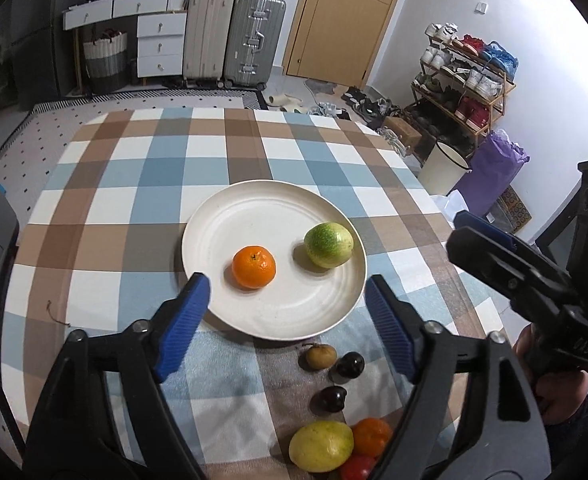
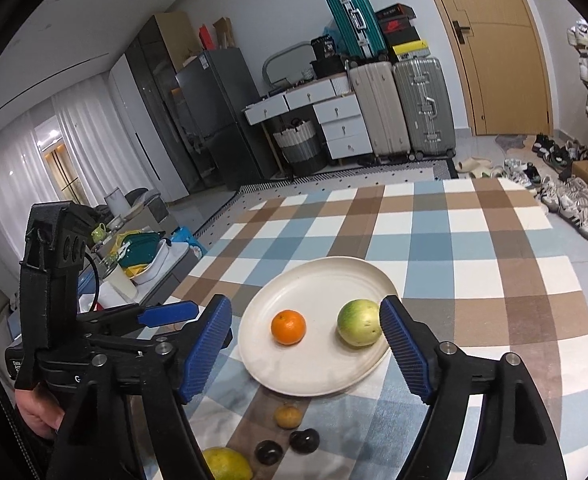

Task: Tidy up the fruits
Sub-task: 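Withdraw both grippers from the plate back toward the remaining fruits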

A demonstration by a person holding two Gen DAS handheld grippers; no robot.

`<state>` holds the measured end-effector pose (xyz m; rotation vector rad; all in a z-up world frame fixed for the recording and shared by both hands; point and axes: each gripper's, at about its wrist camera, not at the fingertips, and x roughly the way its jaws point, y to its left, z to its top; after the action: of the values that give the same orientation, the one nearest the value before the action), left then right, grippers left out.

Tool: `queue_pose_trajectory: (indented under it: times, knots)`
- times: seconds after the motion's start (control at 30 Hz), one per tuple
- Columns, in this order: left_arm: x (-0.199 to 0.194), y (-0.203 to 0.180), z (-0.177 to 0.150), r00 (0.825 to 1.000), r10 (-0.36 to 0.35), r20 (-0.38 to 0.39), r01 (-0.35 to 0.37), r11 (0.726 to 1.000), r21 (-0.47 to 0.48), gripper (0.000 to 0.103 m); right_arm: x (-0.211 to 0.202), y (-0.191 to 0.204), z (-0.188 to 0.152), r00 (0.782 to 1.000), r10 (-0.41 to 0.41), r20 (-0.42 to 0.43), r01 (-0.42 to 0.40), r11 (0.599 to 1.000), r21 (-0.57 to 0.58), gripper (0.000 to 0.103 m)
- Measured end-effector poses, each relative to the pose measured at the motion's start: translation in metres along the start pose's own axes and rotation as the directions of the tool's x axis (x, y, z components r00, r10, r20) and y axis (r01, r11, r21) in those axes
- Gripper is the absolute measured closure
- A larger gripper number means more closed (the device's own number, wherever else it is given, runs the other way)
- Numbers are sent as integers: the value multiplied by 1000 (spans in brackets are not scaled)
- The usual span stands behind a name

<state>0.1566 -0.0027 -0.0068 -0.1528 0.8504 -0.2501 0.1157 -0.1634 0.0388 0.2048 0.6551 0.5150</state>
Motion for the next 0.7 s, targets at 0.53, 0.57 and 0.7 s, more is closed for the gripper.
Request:
queue_pose_trajectory:
  times: [0.53, 0.57, 0.7]
  knots:
    - [-39, 3, -43, 993, 113, 20, -113, 994, -9, 10, -53, 22, -21, 997, -33, 67, 36, 999, -39, 5]
    - [-41, 3, -45, 994, 111, 23, -111, 994, -10, 6, -55, 23, -23, 997, -34, 69, 37, 998, -41, 5]
    - [-50, 3, -53, 993, 108, 44, -107, 994, -14, 2, -62, 28, -28, 997, -36, 75, 40, 998, -52, 4]
